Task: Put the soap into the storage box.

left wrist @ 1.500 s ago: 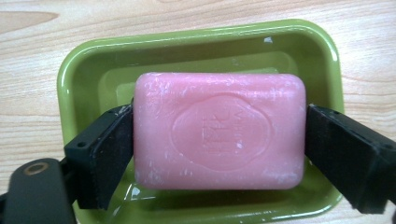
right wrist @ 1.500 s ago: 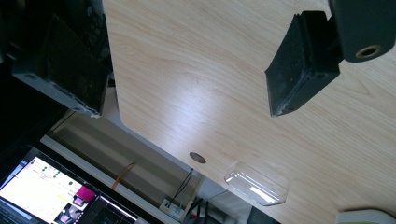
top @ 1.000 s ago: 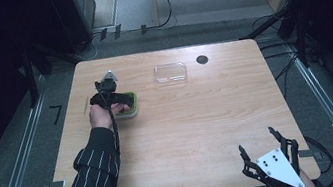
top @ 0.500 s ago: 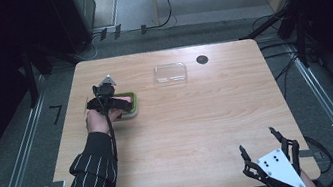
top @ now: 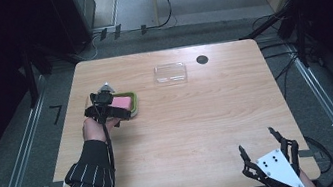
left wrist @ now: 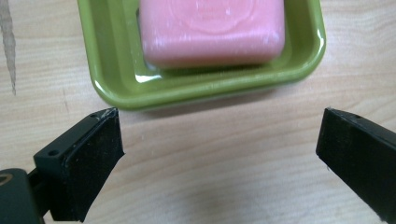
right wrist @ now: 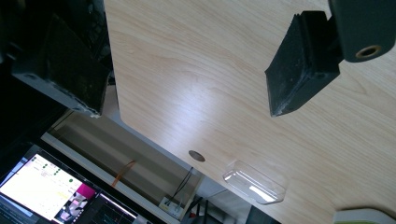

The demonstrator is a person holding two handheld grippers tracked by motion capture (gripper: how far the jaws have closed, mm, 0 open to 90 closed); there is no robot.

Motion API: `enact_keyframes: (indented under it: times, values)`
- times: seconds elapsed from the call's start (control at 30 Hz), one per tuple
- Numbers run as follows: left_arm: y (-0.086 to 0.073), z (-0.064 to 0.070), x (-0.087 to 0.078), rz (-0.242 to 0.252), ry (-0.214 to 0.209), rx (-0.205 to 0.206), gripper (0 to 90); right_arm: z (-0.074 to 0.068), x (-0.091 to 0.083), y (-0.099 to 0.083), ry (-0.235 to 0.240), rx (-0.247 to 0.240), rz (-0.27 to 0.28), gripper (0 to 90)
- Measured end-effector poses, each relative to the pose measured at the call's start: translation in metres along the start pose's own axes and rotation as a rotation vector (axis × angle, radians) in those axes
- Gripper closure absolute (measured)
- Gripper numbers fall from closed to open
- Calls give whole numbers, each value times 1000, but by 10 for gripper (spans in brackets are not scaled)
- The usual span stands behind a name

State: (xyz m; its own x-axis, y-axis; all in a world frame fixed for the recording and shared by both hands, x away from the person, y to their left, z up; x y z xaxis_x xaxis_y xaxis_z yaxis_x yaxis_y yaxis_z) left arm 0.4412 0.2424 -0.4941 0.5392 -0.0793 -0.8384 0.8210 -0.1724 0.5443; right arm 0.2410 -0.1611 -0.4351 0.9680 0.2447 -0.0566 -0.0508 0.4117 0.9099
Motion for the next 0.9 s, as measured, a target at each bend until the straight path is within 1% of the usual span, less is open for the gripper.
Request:
enact_keyframes:
  times: [0.17, 0.33, 0.4, 0.53, 0.63, 0.73, 0.8, 0.9]
  values:
    - [-12, 3, -7, -9, -18, 18, 12, 0, 0, 0, -2, 4, 0, 130]
    - [-24, 4, -15, -8, -24, 31, 12, 1, -1, 0, -2, 2, 2, 130]
    - [-31, 5, -18, -14, -35, 42, 12, 0, -1, 0, -2, 1, 3, 130]
    - [-42, 4, -21, -23, -34, 52, 12, 0, -1, 0, -1, 0, 4, 130]
    - [-50, 5, -23, -38, -41, 60, 12, 0, -1, 0, 0, 0, 4, 130]
    - [-57, 4, -24, -45, -46, 57, 12, 0, 0, 0, -1, -2, 5, 130]
    - [-63, 5, -25, -58, -71, 37, 13, 0, 0, 0, -1, -1, 5, 130]
    - [-72, 5, -28, -67, -77, 42, 13, 0, 0, 0, 0, -2, 5, 130]
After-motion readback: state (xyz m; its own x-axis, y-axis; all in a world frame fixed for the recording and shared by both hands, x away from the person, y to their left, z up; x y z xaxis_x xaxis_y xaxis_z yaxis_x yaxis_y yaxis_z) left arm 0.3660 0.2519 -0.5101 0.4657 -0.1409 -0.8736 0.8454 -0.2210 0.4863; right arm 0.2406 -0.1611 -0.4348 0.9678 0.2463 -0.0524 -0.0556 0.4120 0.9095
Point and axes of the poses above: each handheld gripper's, and its own axes: x roughly forward along the jaws, y roughly out of its top, z roughly to its right, the point moved 8 cm from there along x, roughly forward along the jaws, and after that the axes turned 15 degrees about z, right-handed, at the moved point
